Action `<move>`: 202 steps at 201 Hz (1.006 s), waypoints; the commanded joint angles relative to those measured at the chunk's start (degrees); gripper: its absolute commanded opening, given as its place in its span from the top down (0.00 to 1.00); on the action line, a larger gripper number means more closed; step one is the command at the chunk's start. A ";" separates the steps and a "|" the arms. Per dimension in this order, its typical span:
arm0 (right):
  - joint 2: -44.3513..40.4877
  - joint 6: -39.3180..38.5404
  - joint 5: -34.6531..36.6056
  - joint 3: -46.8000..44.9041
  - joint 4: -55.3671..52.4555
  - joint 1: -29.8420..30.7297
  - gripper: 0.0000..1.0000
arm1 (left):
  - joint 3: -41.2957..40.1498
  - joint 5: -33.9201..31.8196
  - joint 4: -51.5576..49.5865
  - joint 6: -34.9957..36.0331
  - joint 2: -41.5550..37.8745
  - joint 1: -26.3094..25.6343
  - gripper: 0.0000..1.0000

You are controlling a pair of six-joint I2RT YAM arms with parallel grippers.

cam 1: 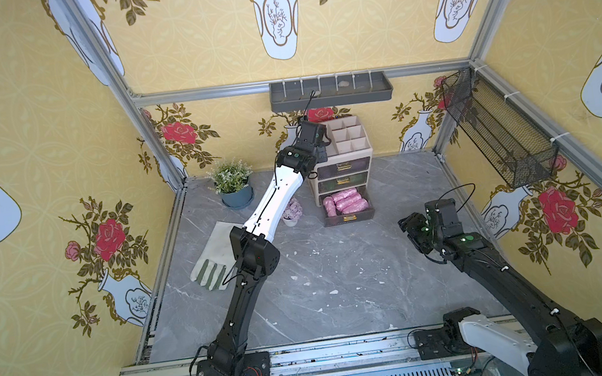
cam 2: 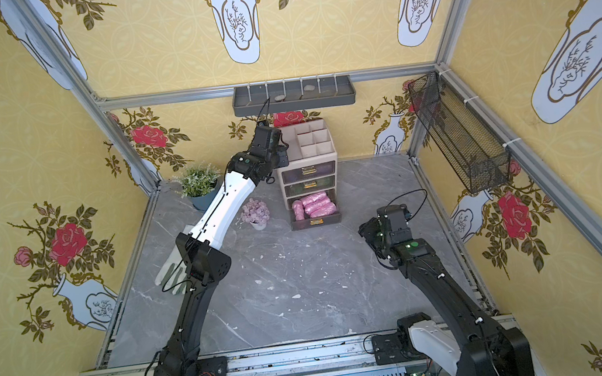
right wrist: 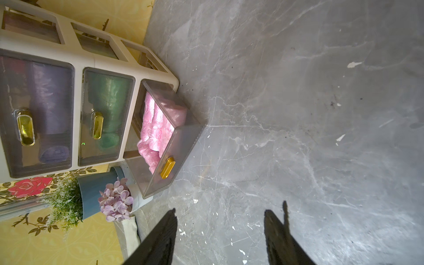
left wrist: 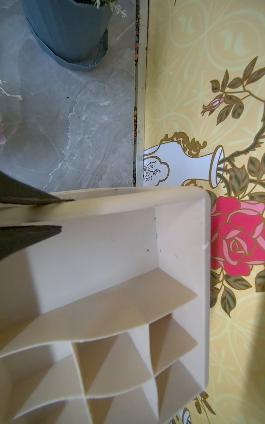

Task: Sort the rolls of trash bags by color and place them into the drawer
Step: Close the drawer in the storage box.

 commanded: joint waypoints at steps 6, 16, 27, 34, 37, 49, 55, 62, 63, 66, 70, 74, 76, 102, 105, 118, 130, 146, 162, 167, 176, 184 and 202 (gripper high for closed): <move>1.89 0.96 -2.74 -0.99 7.08 1.04 0.39 | -0.21 -2.07 -0.96 -0.70 0.27 -0.34 0.91; 3.01 1.28 -2.87 -1.11 8.39 1.86 0.39 | -0.04 -1.95 -1.37 -1.51 0.36 -0.33 0.94; 4.46 1.74 -2.93 -1.13 9.62 3.11 0.39 | 0.33 -1.87 -1.68 -2.10 0.61 -0.35 0.97; 5.51 2.03 -2.94 -1.02 10.58 3.82 0.39 | 0.75 -1.89 -1.93 -2.44 0.75 -0.44 0.98; 5.96 2.19 -2.94 -0.99 10.97 4.24 0.39 | 0.81 -1.96 -2.10 -2.59 0.86 -0.51 0.98; 7.94 2.60 -3.18 -0.51 12.52 5.70 0.40 | 1.28 -2.08 -2.45 -3.12 0.97 -0.69 0.99; 8.87 2.82 -3.16 -0.22 13.16 6.48 0.40 | 1.35 -2.17 -2.63 -3.44 0.97 -0.70 0.99; 9.84 2.95 -3.17 0.13 13.77 7.28 0.40 | 1.47 -2.28 -2.97 -3.95 1.04 -0.70 1.00; 10.00 3.00 -3.18 0.20 13.86 7.42 0.40 | 1.46 -2.31 -3.03 -4.05 1.05 -0.70 1.00; 10.32 3.09 -3.16 0.26 14.17 7.80 0.40 | 1.59 -2.33 -3.23 -4.25 1.06 -0.70 1.00; 10.61 3.20 -3.19 0.36 14.47 8.13 0.40 | 1.70 -2.38 -3.47 -4.53 1.06 -0.70 1.00; 10.98 3.39 -3.22 0.37 15.00 8.52 0.40 | 1.83 -2.34 -3.72 -4.83 0.99 -0.70 1.00; 11.16 3.47 -3.27 0.45 15.25 8.70 0.40 | 1.88 -2.38 -3.89 -4.95 0.98 -0.70 1.00; 13.06 4.40 -3.19 0.12 18.94 11.57 0.40 | 2.38 -2.45 -5.10 -6.31 0.80 -0.88 1.00; 13.30 4.56 -3.07 0.05 19.26 11.84 0.40 | 2.46 -2.49 -5.18 -6.40 0.80 -0.88 1.00; 14.66 5.43 -3.09 -0.79 21.75 12.84 0.41 | 2.60 -2.44 -5.38 -6.50 0.80 -0.96 1.00; 16.22 6.52 -3.54 -1.86 24.65 13.42 0.45 | 2.71 -2.46 -5.47 -6.45 0.87 -1.05 1.00; 18.77 7.90 -4.20 -2.74 28.10 13.82 0.52 | 3.14 -2.32 -5.77 -6.47 1.14 -1.05 1.00; 22.06 8.90 -4.92 -3.02 31.40 14.13 0.65 | 3.25 -2.21 -5.91 -6.56 1.24 -1.05 1.00; 23.15 9.22 -5.23 -3.19 32.55 14.15 0.69 | 3.22 -2.17 -5.91 -6.55 1.24 -1.07 1.00; 25.20 9.63 -5.55 -3.41 34.72 14.24 0.75 | 3.22 -2.13 -5.82 -6.55 1.28 -1.06 1.00; 27.14 10.20 -6.30 -3.50 36.78 14.24 0.80 | 3.29 -2.12 -5.82 -6.58 1.32 -1.05 1.00; 31.28 10.86 -7.17 -3.39 41.04 14.22 0.85 | 3.18 -2.03 -5.91 -6.52 1.41 -1.10 1.00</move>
